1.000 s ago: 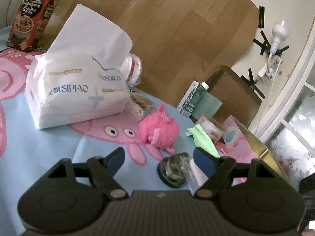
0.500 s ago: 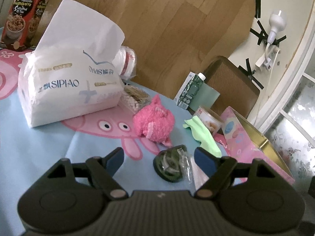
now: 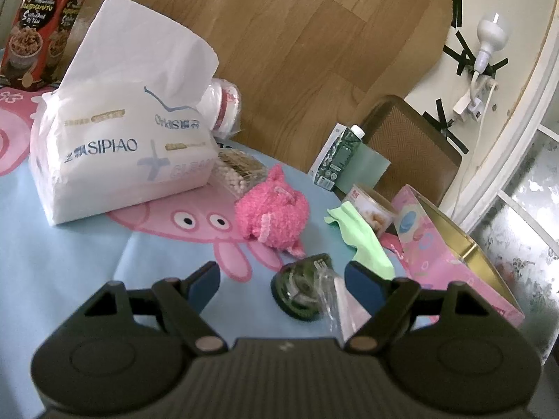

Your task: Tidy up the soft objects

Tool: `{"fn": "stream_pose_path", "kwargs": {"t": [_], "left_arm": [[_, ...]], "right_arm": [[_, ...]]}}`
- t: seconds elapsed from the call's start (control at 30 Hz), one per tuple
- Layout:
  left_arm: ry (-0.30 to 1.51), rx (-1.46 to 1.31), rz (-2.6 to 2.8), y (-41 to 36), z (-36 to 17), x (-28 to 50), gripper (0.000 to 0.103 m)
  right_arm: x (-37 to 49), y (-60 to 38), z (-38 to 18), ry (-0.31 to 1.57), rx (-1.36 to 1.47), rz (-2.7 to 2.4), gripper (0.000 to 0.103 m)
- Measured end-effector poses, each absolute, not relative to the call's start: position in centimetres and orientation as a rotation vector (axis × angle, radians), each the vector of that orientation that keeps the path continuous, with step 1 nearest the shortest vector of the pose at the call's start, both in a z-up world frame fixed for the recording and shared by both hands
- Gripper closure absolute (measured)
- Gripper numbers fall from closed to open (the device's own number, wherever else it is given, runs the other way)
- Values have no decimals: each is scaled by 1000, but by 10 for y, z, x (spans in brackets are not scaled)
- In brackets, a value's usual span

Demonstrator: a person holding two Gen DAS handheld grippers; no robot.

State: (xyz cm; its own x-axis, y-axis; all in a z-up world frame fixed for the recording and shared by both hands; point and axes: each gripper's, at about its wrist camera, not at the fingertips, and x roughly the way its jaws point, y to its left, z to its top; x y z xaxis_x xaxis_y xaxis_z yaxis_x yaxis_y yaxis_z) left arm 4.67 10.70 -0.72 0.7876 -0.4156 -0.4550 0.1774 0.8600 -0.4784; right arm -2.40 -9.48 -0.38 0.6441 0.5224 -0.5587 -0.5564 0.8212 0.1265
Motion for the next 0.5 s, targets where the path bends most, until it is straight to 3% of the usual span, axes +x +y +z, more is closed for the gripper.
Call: {"fn": "stream_pose_path", "kwargs": {"t": [0.5], "left_arm": [[594,-403,-343,102,-7,48,22]], "right_arm": [[-24,-97,-3,612,-26,621,20]]}}
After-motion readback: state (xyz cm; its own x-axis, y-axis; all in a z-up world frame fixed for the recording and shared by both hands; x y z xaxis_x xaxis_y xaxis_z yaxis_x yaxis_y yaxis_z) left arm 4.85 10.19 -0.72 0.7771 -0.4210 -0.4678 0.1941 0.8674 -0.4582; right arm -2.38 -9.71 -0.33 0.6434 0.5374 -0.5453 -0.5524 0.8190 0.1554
